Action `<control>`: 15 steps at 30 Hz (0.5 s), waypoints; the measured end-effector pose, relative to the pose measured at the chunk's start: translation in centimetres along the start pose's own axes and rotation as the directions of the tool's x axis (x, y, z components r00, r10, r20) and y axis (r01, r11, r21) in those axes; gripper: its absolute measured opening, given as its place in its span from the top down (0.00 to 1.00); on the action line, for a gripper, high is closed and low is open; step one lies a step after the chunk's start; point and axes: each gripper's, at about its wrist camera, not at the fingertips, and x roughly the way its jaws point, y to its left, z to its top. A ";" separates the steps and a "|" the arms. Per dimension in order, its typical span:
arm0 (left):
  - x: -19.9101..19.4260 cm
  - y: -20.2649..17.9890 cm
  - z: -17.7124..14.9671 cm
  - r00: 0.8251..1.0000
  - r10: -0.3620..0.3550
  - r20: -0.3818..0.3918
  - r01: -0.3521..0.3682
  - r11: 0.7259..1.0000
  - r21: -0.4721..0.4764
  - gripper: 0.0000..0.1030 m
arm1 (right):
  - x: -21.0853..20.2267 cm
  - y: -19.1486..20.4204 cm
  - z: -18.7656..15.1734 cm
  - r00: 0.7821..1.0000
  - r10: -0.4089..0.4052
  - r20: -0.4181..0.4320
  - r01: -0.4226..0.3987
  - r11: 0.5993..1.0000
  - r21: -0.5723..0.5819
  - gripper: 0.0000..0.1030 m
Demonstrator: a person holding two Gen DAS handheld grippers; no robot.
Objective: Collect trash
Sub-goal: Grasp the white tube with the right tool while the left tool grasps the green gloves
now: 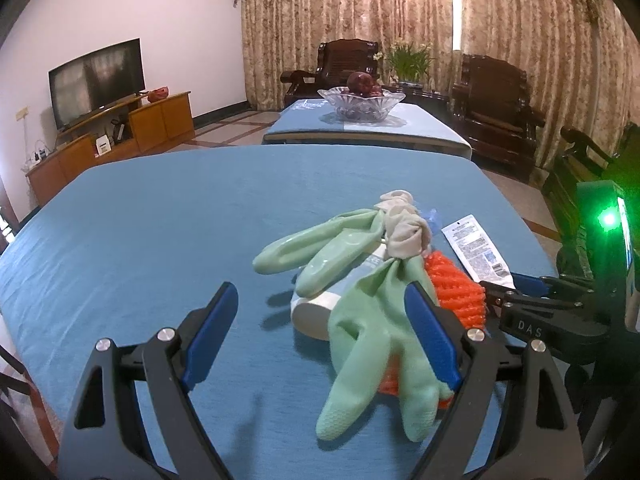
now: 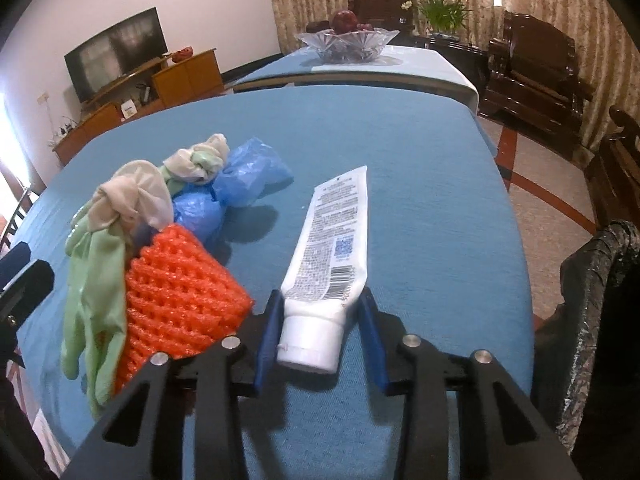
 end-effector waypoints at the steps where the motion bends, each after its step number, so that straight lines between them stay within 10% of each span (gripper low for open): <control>1: 0.0 -0.2 0.0 1.000 -0.002 0.001 0.002 1.000 0.003 0.20 | -0.1 -0.1 -0.1 1.000 0.009 0.002 -0.009 1.000 0.005 0.63; 15: 2.3 -3.9 0.4 0.999 -0.048 -0.009 0.048 0.998 0.051 0.37 | -2.9 -2.9 -0.4 0.999 0.030 0.039 -0.033 0.996 0.080 0.64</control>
